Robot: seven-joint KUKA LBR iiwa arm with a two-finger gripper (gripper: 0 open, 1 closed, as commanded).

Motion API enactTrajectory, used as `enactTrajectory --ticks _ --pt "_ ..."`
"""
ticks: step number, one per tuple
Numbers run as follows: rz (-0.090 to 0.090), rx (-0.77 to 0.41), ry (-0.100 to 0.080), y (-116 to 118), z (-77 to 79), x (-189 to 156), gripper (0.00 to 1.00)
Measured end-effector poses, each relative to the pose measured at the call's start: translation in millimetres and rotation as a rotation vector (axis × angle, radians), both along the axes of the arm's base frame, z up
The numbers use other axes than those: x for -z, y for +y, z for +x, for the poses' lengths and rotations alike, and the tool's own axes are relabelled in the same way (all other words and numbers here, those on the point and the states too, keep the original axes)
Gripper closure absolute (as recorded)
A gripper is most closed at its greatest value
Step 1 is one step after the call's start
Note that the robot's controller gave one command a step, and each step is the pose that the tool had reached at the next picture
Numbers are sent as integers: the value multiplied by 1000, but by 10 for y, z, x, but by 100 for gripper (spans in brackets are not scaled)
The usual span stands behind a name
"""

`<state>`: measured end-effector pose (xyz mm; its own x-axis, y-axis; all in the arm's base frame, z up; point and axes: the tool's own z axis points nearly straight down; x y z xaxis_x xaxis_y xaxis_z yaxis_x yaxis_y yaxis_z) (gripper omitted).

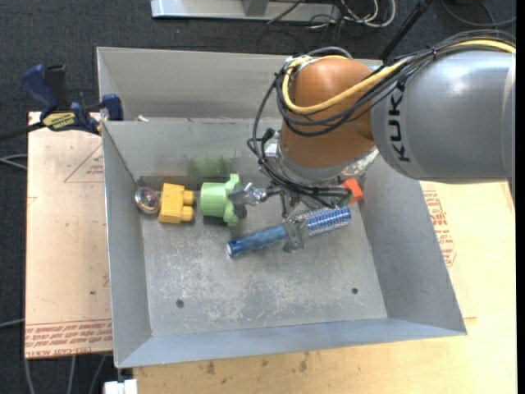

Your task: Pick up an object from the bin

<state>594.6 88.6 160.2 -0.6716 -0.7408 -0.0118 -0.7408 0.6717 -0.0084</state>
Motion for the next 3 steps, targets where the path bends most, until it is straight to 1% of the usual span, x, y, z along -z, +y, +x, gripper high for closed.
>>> enactTrajectory --ticks 1,2,3 --pt "-3 -29 17 -292 214 788 0" --pt "-1 -29 16 -272 218 750 100" --pt "-1 -41 4 -84 98 -451 100"
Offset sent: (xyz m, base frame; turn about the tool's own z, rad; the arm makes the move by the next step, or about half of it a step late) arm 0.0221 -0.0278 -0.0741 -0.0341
